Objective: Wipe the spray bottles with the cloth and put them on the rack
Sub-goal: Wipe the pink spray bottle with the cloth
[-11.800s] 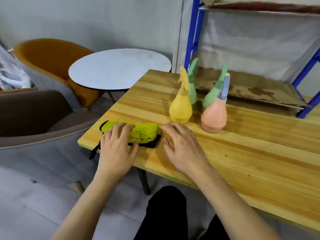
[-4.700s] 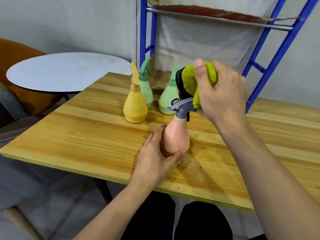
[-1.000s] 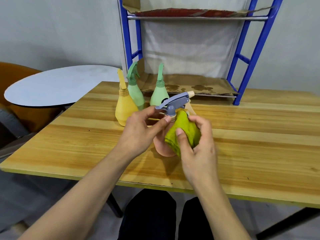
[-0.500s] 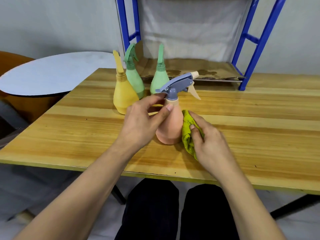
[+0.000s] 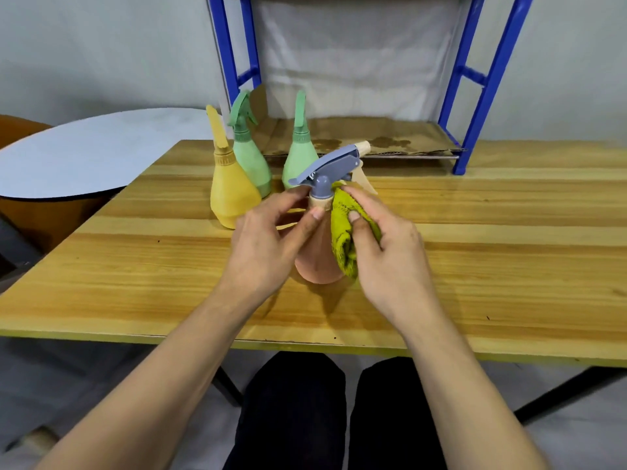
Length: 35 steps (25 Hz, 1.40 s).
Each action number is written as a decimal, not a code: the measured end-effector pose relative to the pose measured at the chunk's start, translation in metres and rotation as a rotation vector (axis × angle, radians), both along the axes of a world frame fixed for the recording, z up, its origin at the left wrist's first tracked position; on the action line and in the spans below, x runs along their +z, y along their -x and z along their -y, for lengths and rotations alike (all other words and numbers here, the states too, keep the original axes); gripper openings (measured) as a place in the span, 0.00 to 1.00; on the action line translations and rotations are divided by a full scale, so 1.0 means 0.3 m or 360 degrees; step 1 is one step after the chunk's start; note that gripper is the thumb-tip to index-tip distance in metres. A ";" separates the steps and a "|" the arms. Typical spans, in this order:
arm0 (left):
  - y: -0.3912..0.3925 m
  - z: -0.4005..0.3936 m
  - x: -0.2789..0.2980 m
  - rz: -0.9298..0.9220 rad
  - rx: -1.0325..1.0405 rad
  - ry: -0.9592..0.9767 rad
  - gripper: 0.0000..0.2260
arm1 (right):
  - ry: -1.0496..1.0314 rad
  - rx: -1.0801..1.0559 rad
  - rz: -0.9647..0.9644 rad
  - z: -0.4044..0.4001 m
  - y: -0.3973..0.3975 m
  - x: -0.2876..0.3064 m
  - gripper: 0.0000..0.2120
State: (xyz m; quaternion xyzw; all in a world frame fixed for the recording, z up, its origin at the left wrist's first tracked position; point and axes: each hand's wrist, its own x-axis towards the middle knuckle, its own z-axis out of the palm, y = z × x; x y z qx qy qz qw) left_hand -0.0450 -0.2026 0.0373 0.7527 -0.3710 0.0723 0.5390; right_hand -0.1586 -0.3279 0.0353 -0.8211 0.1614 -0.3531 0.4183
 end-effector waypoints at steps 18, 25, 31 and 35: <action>0.075 0.030 0.028 -0.0198 0.0258 0.0196 0.15 | -0.0534 -0.0249 0.0267 -0.057 0.096 -0.124 0.16; 0.034 -0.036 0.020 -0.0183 -0.0217 0.0000 0.13 | -0.0317 -0.0148 0.0308 -0.082 0.033 -0.030 0.16; 0.025 -0.021 -0.013 -0.0205 -0.0210 0.0152 0.13 | -0.0224 -0.0057 0.0105 -0.065 0.037 -0.088 0.19; 0.040 -0.015 -0.017 -0.0175 -0.0156 0.0113 0.15 | -0.0355 -0.0242 0.0032 -0.066 0.054 -0.097 0.17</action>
